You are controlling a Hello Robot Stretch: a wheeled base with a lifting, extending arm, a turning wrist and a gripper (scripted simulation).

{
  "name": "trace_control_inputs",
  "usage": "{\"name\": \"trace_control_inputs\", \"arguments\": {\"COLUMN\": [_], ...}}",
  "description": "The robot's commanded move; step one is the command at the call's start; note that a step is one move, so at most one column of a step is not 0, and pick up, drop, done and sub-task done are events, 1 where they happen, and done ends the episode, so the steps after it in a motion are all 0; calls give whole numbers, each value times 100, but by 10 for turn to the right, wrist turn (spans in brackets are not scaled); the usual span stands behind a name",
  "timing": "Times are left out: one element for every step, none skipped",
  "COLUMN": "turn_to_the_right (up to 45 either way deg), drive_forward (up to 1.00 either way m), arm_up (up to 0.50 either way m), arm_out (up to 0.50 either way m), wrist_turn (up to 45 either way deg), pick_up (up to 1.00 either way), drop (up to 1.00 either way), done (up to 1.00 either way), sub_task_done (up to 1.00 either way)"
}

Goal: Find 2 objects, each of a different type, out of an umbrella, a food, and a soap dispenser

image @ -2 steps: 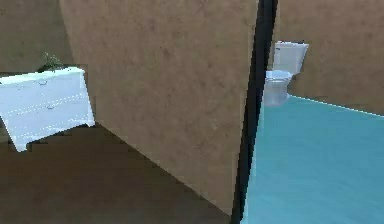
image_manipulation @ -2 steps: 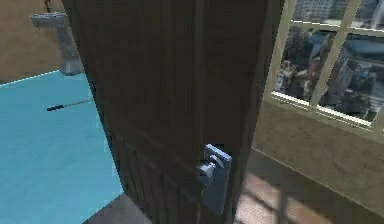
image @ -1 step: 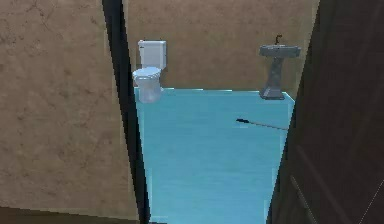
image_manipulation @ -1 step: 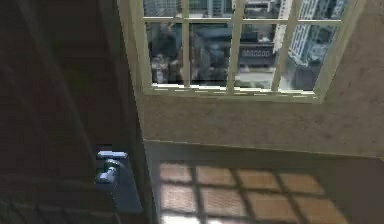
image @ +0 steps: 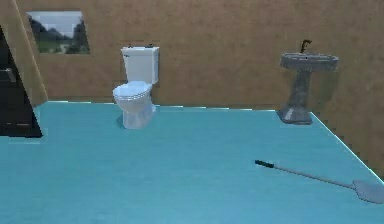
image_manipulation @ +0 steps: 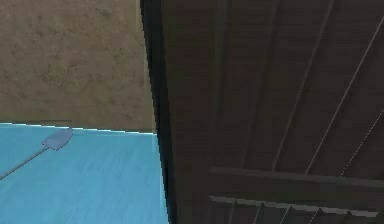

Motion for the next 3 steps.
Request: {"name": "trace_control_inputs", "arguments": {"turn_to_the_right": [60,0,-450], "drive_forward": [0,30,0], "arm_up": [0,0,0], "arm_out": [0,0,0], "wrist_turn": [0,0,0], "pick_up": [0,0,0], "drop": [0,0,0], "done": [0,0,0], "sub_task_done": [0,0,0]}}
